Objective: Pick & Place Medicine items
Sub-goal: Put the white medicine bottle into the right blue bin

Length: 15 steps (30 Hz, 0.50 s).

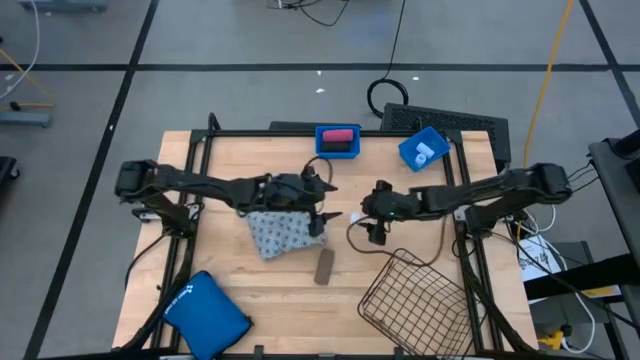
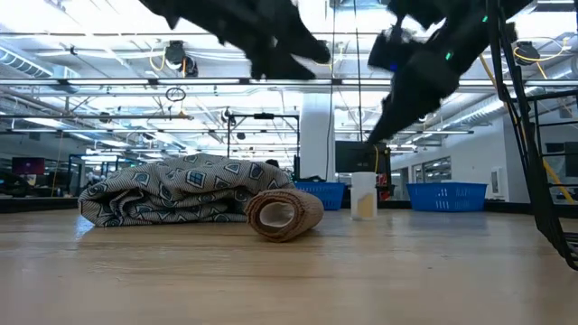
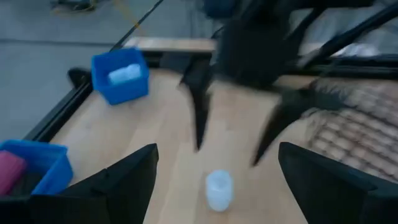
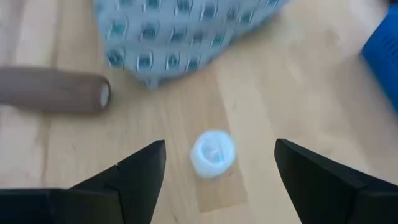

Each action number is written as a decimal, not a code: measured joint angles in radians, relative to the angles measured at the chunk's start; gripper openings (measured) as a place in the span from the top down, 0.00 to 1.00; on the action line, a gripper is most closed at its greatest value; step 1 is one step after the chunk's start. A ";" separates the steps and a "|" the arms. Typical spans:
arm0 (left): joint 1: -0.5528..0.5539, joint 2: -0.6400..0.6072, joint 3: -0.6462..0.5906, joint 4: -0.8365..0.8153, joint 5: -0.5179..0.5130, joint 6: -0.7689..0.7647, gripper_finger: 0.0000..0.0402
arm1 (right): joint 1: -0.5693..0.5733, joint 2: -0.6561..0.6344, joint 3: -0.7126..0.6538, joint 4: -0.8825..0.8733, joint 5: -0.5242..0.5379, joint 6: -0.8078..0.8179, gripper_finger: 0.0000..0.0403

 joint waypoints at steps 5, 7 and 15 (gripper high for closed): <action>-0.016 -0.102 -0.064 0.016 0.023 0.005 0.16 | -0.033 0.106 0.001 0.029 -0.023 0.000 0.28; -0.019 -0.125 -0.093 0.016 0.021 -0.008 0.16 | -0.041 0.131 0.001 0.049 -0.023 0.000 0.28; -0.019 -0.144 -0.157 0.030 0.013 -0.059 0.16 | -0.064 0.198 0.002 0.118 -0.090 -0.001 0.28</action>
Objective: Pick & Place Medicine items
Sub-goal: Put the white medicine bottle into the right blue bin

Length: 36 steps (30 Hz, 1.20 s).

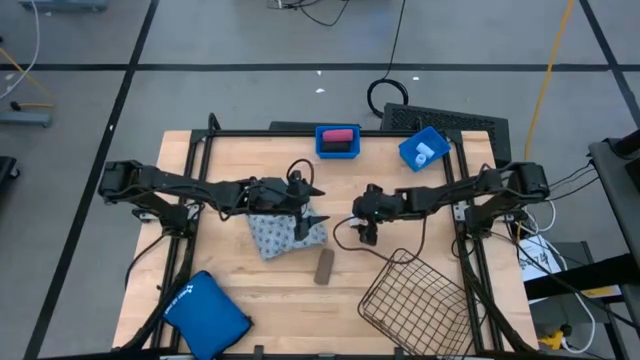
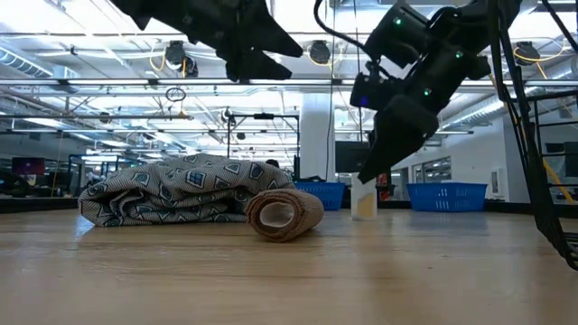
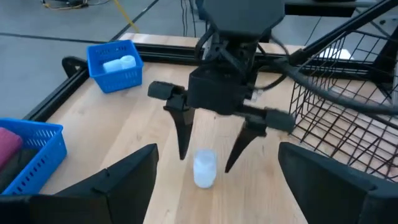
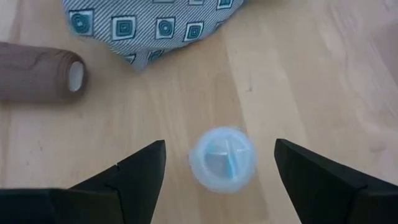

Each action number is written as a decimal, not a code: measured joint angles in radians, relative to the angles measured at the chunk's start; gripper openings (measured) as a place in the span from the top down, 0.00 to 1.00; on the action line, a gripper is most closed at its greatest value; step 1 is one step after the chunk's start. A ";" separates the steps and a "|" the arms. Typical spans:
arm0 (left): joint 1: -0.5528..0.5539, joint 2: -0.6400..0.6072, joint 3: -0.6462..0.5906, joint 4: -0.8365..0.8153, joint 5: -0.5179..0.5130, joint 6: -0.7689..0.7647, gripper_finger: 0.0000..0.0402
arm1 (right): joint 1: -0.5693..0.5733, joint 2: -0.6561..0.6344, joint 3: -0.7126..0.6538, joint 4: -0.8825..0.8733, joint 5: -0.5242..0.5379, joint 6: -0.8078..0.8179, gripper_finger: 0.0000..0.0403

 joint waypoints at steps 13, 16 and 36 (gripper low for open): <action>0.000 0.000 -0.001 0.021 -0.002 -0.003 0.16 | -0.006 0.005 0.000 0.029 0.018 0.008 0.66; 0.000 0.000 -0.001 0.022 -0.002 -0.002 0.16 | -0.009 -0.014 0.000 0.007 0.014 0.008 0.70; 0.000 0.000 -0.001 0.064 -0.002 0.000 0.17 | -0.583 -0.517 0.086 -0.435 0.148 -0.027 0.69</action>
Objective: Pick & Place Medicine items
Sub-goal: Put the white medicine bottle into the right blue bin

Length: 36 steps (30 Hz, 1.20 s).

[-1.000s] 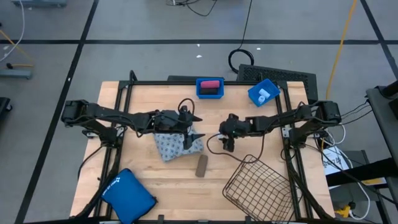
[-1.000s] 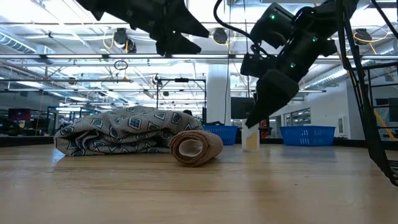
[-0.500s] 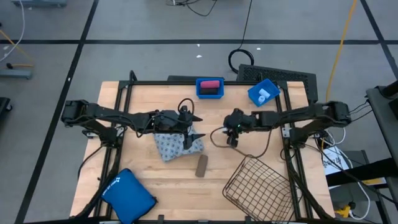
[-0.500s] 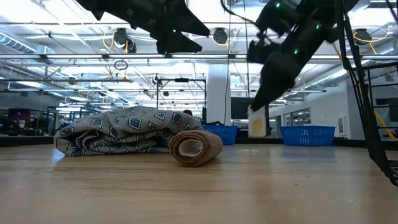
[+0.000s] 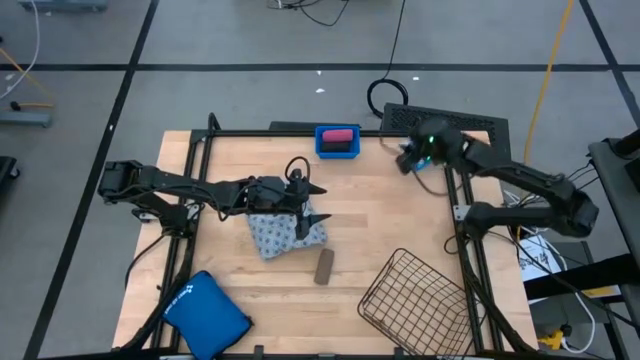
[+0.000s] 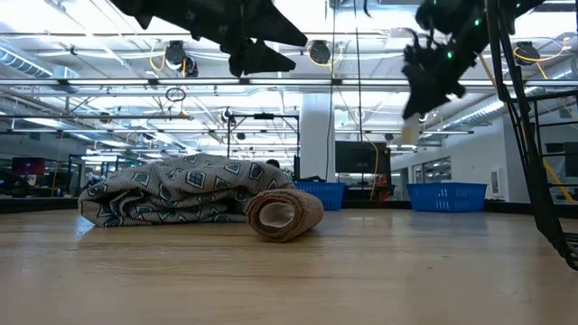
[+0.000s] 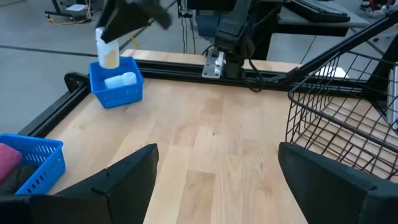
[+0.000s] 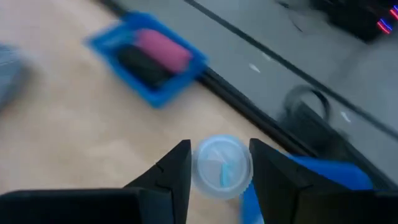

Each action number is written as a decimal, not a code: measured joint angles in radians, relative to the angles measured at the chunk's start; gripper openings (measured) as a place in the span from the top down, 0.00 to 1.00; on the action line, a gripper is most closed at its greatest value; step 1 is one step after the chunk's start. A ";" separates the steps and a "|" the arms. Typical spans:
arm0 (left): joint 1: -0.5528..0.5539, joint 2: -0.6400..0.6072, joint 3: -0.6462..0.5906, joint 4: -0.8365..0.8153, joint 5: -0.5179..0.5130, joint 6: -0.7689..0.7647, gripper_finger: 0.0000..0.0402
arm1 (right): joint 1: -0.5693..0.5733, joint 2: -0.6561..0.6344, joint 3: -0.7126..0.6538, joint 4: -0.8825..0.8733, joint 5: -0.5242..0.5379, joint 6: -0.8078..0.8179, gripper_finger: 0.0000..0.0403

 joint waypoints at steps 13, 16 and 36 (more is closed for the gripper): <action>0.000 0.000 0.000 -0.001 0.000 -0.002 0.16 | -0.265 0.133 -0.001 0.007 -0.079 -0.076 0.69; 0.000 0.000 0.000 -0.002 0.000 -0.002 0.16 | -0.277 0.174 -0.001 0.005 -0.081 -0.084 0.69; 0.000 0.000 0.000 -0.002 0.000 -0.001 0.16 | -0.280 0.305 -0.002 0.071 -0.101 -0.072 0.68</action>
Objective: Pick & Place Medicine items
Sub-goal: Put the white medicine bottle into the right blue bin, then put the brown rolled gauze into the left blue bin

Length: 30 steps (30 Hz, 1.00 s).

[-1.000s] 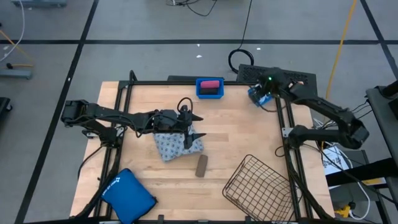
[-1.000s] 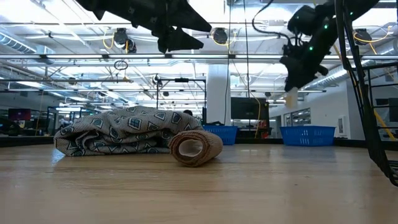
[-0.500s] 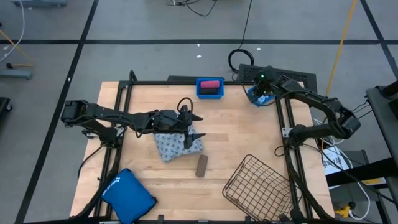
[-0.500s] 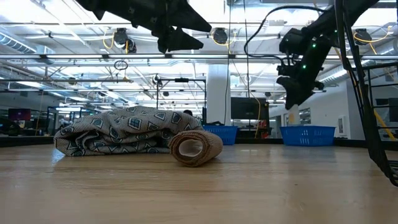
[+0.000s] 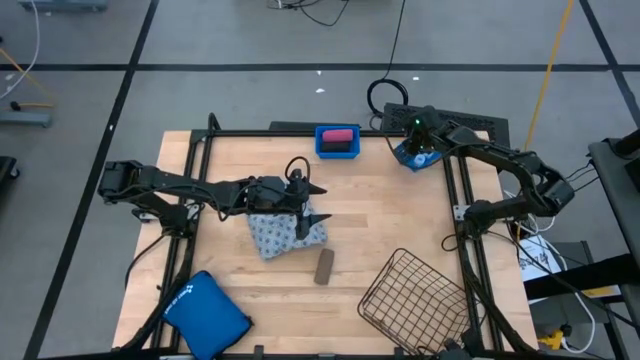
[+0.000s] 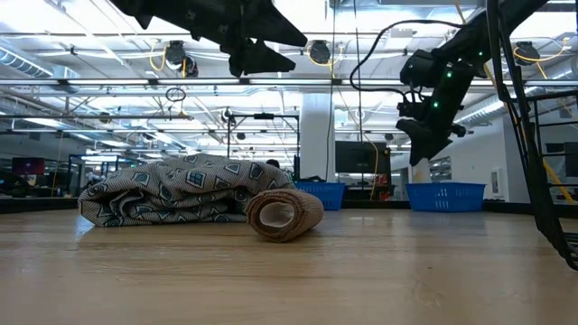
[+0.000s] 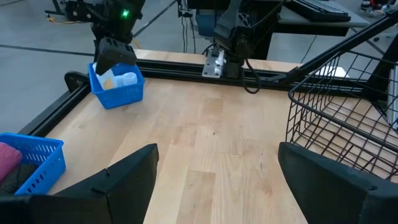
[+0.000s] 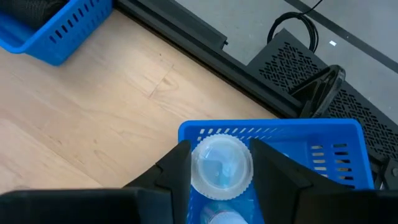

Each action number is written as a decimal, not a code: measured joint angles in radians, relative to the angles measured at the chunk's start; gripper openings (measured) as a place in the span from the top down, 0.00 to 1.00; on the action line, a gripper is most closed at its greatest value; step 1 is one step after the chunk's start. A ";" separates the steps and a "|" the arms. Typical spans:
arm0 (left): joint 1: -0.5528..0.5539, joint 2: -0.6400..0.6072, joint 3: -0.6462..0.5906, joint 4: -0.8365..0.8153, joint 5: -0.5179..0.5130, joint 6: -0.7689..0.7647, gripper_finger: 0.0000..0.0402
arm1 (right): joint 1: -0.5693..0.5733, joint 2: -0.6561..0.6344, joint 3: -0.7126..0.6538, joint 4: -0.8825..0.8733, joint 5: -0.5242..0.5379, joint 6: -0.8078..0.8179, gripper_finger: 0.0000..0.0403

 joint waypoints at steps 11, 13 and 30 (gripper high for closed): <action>0.000 0.000 0.000 0.000 0.000 0.000 0.17 | -0.005 0.000 0.000 0.000 -0.002 -0.001 0.52; 0.000 0.000 0.000 0.000 0.000 0.000 0.16 | -0.005 0.000 0.000 0.000 -0.002 -0.001 0.49; 0.000 0.000 0.000 0.000 0.000 0.000 0.16 | 0.078 -0.311 -0.001 -0.031 -0.317 0.121 0.48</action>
